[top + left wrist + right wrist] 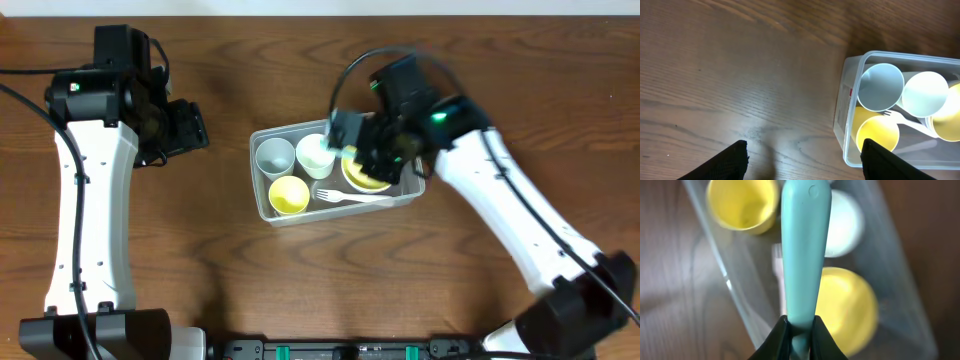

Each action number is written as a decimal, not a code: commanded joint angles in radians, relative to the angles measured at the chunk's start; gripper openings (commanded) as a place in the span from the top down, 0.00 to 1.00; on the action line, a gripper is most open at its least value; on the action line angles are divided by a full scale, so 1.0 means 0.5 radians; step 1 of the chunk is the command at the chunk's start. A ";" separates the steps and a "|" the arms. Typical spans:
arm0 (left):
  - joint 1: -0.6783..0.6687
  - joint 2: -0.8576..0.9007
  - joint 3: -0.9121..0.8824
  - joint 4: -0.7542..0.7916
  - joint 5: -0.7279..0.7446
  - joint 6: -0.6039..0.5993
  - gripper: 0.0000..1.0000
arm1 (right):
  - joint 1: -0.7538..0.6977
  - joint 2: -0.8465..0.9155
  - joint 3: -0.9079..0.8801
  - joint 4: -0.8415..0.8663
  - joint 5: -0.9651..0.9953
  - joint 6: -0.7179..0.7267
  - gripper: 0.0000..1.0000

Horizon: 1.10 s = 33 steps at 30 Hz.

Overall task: Pack container
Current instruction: 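Carry the light-blue spoon into the container's front and release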

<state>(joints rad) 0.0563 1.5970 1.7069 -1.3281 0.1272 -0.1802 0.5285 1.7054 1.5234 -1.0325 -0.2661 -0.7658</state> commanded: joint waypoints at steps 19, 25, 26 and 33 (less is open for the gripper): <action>0.008 0.008 -0.008 -0.005 -0.015 0.005 0.27 | 0.117 0.117 -0.091 0.137 0.492 0.246 0.68; 0.008 0.008 -0.008 -0.005 -0.015 0.005 0.27 | 0.006 0.017 -0.089 0.436 0.970 0.951 0.70; 0.008 0.008 -0.008 -0.005 -0.015 0.005 0.27 | -0.021 0.008 -0.089 0.447 0.923 1.000 0.72; 0.008 0.008 -0.008 -0.005 -0.015 0.005 0.27 | -0.118 0.031 -0.093 0.163 0.791 1.378 0.95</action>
<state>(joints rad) 0.0563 1.5970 1.7069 -1.3281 0.1276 -0.1802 0.4778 1.7306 1.4670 -0.9142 0.1280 -0.2367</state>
